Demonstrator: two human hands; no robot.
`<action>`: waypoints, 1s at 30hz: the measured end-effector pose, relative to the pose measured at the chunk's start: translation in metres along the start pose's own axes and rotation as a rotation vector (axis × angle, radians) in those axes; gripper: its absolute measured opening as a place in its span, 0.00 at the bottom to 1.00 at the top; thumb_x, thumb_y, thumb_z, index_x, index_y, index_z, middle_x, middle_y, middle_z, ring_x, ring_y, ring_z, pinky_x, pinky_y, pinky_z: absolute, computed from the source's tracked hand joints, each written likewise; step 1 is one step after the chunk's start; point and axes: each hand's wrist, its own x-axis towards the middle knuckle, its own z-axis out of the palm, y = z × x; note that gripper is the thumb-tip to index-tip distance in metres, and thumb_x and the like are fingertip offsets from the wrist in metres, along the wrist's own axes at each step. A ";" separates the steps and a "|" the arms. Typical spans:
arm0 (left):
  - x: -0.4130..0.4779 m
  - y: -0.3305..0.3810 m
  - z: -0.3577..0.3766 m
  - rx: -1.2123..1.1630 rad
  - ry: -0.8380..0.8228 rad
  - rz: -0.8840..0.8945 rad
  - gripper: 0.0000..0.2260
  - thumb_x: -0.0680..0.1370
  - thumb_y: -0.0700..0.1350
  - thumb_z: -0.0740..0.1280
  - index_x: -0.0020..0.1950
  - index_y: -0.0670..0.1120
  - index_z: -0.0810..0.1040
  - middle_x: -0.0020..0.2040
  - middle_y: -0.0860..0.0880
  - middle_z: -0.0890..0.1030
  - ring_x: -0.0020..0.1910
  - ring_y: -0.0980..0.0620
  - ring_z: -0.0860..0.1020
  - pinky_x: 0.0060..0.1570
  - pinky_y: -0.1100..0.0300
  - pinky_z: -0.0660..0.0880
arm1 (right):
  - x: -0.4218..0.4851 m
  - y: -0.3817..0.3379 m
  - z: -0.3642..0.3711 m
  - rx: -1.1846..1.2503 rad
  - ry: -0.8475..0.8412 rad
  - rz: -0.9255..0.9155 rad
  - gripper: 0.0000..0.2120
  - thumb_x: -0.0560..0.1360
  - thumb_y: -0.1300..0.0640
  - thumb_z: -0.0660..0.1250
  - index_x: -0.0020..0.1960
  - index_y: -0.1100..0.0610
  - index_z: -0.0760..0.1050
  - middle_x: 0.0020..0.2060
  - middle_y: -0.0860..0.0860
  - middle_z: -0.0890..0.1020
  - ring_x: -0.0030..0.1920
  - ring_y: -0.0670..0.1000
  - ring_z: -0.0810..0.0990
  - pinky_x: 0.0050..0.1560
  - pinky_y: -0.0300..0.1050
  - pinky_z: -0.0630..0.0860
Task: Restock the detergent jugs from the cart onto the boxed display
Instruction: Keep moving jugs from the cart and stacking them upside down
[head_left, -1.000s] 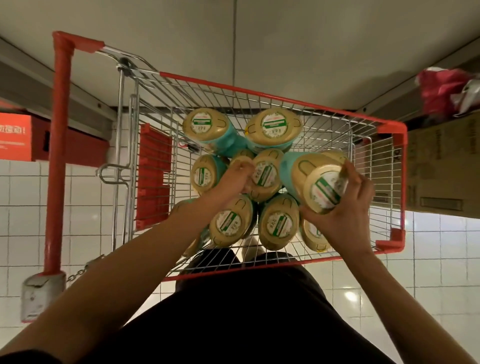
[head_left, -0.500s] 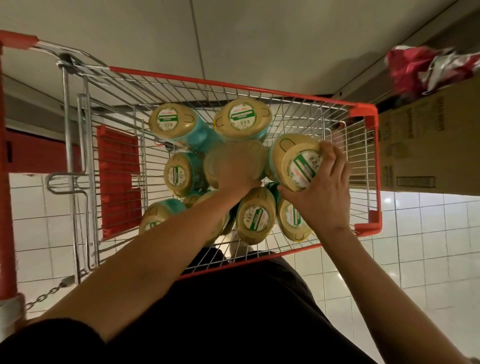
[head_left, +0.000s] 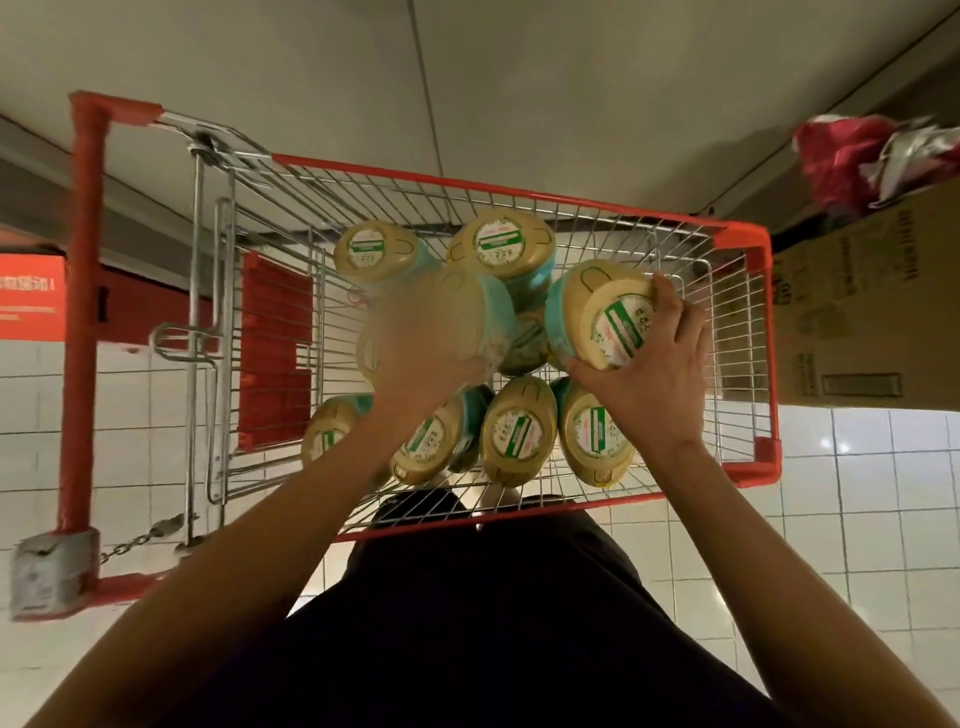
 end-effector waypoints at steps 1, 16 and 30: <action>-0.009 0.001 -0.008 -0.007 0.018 -0.012 0.59 0.63 0.63 0.81 0.84 0.57 0.48 0.76 0.42 0.59 0.75 0.33 0.64 0.73 0.33 0.67 | -0.003 0.000 0.000 0.036 0.012 0.006 0.57 0.63 0.34 0.82 0.81 0.52 0.57 0.68 0.57 0.67 0.69 0.59 0.67 0.59 0.55 0.75; -0.110 0.003 -0.086 0.059 0.101 0.162 0.56 0.62 0.64 0.79 0.83 0.64 0.50 0.75 0.47 0.62 0.73 0.38 0.67 0.68 0.34 0.73 | -0.093 -0.020 -0.008 0.122 0.064 0.060 0.59 0.62 0.31 0.80 0.81 0.52 0.55 0.68 0.54 0.66 0.67 0.58 0.68 0.64 0.64 0.77; -0.129 0.007 -0.080 0.261 -0.212 0.595 0.57 0.61 0.64 0.81 0.83 0.64 0.52 0.74 0.47 0.62 0.74 0.38 0.66 0.69 0.33 0.72 | -0.271 -0.018 0.001 0.197 0.306 0.528 0.57 0.62 0.35 0.83 0.80 0.48 0.55 0.69 0.49 0.65 0.69 0.55 0.67 0.63 0.63 0.79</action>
